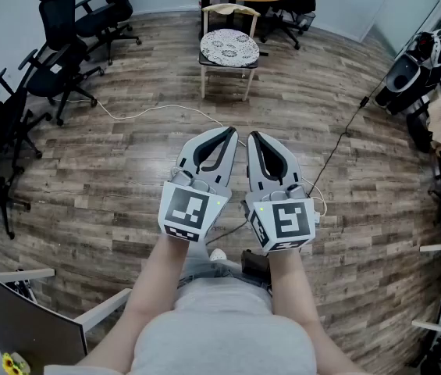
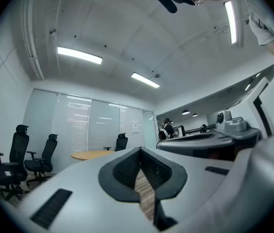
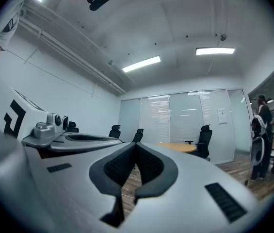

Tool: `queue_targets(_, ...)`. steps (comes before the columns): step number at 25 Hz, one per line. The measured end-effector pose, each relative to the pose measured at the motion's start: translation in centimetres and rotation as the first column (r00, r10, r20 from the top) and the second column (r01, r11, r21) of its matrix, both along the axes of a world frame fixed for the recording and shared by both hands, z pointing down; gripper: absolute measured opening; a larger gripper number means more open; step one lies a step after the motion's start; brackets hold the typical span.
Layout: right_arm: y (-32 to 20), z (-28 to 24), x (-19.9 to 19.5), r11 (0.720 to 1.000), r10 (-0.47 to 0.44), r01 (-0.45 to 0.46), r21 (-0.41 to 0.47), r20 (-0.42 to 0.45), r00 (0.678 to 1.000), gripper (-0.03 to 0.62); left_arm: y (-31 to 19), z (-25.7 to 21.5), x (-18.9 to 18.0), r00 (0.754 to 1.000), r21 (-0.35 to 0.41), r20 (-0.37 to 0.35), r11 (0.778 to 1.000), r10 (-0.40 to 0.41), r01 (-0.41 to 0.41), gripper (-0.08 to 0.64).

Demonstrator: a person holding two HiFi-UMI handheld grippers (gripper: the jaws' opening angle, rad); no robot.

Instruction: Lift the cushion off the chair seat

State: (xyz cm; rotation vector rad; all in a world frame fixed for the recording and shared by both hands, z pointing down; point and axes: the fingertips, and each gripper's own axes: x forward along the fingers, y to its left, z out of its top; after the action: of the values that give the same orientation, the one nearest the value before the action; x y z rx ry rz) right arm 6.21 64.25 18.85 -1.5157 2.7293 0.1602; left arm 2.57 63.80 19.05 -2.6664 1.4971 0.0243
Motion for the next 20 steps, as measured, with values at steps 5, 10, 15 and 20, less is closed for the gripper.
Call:
queue_targets(5,-1.5,0.1,0.2,1.000,0.001,-0.001,0.004,0.002,1.000,0.025,-1.6,0.3,0.1,1.000,-0.005,0.003,1.000,-0.002,0.002,0.005)
queue_targets(10,-4.1,0.5,-0.2,1.000,0.006,-0.006,0.009,0.011,1.000,0.025,-4.5,0.7,-0.4,1.000,-0.003,0.008,1.000,0.009,-0.008,0.005)
queue_targets(15,-8.8,0.6,-0.9,1.000,0.028,-0.028,0.005,0.033,0.999,0.025,-9.4,0.9,-1.4,1.000,-0.002,0.011,1.000,0.024,-0.024,0.005)
queue_targets(20,-14.5,0.3,-2.4,0.999,0.036,-0.036,0.002,0.030,0.999,0.025,-14.7,0.3,-2.4,0.998,-0.003,-0.003,0.998,0.057,-0.057,0.005)
